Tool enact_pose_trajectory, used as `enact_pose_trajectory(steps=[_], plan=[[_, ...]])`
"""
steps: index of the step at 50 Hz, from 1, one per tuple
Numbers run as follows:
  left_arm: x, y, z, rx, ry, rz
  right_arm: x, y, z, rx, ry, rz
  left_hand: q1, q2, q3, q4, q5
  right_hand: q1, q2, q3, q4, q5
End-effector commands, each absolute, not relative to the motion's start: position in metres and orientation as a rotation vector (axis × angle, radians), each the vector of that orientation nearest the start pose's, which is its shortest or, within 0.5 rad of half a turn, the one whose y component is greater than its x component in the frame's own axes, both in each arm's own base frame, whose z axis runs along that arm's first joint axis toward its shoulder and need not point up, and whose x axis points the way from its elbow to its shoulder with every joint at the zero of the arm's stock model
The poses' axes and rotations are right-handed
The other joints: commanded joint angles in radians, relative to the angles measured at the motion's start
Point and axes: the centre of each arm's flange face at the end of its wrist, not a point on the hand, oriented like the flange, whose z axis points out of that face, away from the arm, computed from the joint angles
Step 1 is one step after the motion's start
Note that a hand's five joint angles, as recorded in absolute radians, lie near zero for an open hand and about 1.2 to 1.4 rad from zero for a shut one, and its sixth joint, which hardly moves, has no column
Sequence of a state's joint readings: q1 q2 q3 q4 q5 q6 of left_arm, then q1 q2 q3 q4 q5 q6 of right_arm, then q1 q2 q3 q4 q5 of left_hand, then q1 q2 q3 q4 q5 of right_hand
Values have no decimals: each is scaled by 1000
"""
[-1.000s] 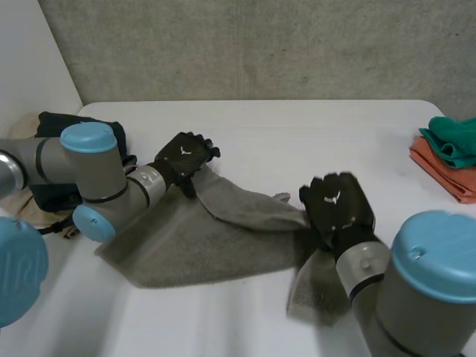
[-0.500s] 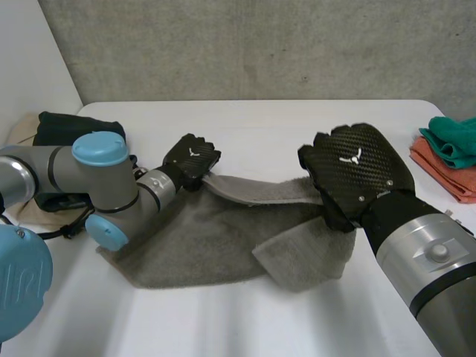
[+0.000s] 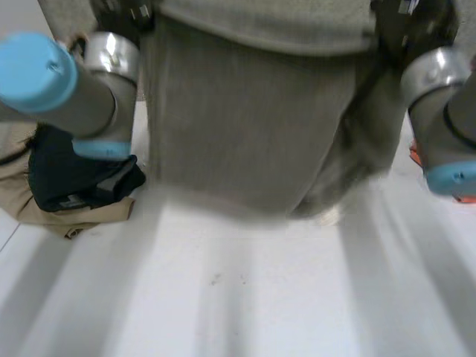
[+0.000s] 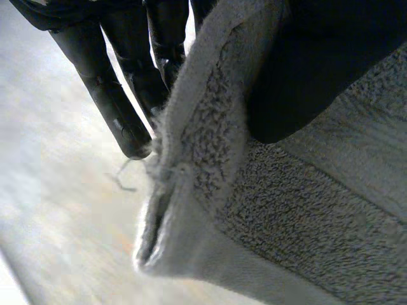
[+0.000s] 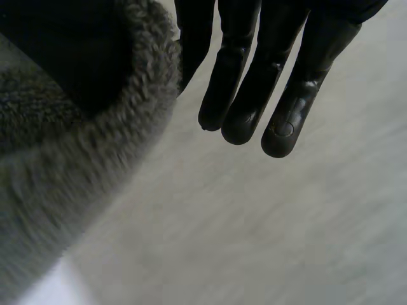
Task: Fold the laundry.
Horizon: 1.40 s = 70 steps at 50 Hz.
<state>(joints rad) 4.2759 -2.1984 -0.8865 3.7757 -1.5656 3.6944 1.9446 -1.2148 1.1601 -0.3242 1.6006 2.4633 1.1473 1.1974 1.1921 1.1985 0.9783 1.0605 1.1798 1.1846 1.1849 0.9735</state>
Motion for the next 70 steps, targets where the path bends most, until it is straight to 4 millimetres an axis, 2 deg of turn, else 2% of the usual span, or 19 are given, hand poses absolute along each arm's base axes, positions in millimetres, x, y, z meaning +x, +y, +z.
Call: enact_pose_trajectory(steps=[1,6,8,11,12,13,15,19,22,23,26,30,33,38,48,54,59,64,70], plan=[[-311,-339,389,583,1117,-2824,279,-328,385,-934,1377,-2923,249,199,204,198,243,336,216,212,211,248],[-301,-315,345,695,1314,-2716,274,-317,349,-1191,1649,-2592,249,199,204,198,243,336,216,212,211,248],[-295,-303,311,763,1443,-2632,270,-315,330,-1271,1767,-2445,249,199,204,198,243,336,216,212,211,248],[-290,-288,268,853,1593,-2521,255,-314,291,-1373,1994,-2159,249,199,204,198,243,336,216,212,211,248],[-289,-285,257,875,1630,-2490,246,-314,262,-1439,2122,-1970,249,199,204,198,243,336,216,212,211,248],[-287,-278,237,917,1697,-2431,245,-312,249,-1480,2163,-1889,249,199,204,198,243,336,216,212,211,248],[-287,-269,217,964,1763,-2374,240,-307,216,-1602,2253,-1690,249,199,204,198,243,336,216,212,211,248],[-291,-262,188,1041,1843,-2293,236,-301,176,-1769,2297,-1474,249,199,204,198,243,336,216,212,211,248],[-292,-261,185,1051,1859,-2275,237,-306,163,-1760,2303,-1468,249,199,204,198,243,336,216,212,211,248],[-291,-262,186,1051,1861,-2272,238,-309,163,-1741,2301,-1496,249,199,204,198,243,238,119,114,114,150],[-290,-262,188,1048,1863,-2269,238,-316,163,-1596,2304,-1611,249,199,204,198,243,-354,-473,-478,-478,-441],[-287,-261,205,1020,1827,-2304,230,-323,166,-1358,2319,-1731,249,199,204,198,243,-749,-868,-873,-873,-836],[-286,-259,212,1008,1818,-2322,213,-324,183,-1171,2329,-1835,249,199,204,198,243,-886,-1005,-1010,-1010,-973],[-282,-263,213,987,1819,-2318,189,-319,189,-929,2410,-1821,249,199,204,198,243,-886,-1005,-1010,-1010,-973],[-269,-277,215,924,1814,-2292,134,-318,172,-512,2635,-1578,249,199,204,198,243,-741,-860,-865,-865,-828],[-265,-281,217,904,1808,-2289,132,-324,166,-586,2605,-1561,249,199,204,198,243,-714,-834,-838,-839,-802],[-264,-283,222,893,1797,-2297,141,-332,141,-791,2533,-1506,249,199,204,198,243,-723,-842,-847,-847,-811],[-263,-285,224,884,1794,-2303,144,-343,131,-844,2502,-1525,249,199,204,198,243,-720,-839,-844,-845,-808],[-267,-283,229,897,1786,-2316,170,-331,130,-885,2440,-1483,249,199,204,198,243,-717,-837,-841,-842,-805]])
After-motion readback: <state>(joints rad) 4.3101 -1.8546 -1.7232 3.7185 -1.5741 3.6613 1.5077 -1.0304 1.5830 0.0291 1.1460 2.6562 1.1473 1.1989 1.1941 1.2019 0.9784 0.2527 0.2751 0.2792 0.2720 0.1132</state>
